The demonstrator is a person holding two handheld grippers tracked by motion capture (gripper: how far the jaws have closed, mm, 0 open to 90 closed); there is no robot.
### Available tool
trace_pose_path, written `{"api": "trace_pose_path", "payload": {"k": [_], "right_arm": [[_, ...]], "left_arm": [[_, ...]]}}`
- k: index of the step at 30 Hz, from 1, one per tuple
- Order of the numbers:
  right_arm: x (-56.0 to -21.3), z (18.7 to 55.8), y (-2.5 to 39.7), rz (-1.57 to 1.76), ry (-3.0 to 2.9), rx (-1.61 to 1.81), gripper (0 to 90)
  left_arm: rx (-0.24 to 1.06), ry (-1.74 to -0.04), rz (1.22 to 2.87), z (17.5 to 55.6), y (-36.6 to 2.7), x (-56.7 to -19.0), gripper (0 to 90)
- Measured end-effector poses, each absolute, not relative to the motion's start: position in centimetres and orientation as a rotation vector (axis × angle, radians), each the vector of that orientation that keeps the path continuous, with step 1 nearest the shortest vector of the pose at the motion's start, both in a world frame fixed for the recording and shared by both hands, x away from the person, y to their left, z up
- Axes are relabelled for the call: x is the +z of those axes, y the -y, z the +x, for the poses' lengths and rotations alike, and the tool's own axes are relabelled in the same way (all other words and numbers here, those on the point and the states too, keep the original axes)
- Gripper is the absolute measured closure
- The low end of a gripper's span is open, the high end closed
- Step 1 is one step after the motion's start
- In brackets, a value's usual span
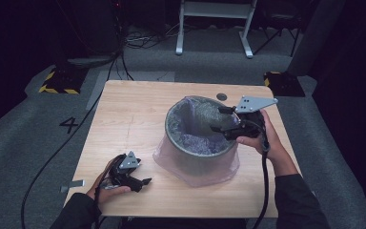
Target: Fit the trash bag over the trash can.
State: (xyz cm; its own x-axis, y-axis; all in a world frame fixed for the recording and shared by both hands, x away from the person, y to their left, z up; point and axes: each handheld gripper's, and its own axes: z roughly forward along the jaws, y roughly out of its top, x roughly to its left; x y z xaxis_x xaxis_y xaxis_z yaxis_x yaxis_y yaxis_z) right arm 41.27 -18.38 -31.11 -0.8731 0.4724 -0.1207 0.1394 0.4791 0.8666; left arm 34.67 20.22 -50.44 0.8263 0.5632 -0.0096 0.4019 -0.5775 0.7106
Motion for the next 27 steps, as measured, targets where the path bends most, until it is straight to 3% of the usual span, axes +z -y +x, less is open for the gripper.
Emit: {"api": "trace_pose_path", "payload": {"k": [27], "right_arm": [[-33.2, 44.1, 15.1, 0.512, -2.614, 0.994, 27.7]], "left_arm": [[0.273, -0.686, 2.264, 34.7, -20.2, -50.5, 13.8]]}}
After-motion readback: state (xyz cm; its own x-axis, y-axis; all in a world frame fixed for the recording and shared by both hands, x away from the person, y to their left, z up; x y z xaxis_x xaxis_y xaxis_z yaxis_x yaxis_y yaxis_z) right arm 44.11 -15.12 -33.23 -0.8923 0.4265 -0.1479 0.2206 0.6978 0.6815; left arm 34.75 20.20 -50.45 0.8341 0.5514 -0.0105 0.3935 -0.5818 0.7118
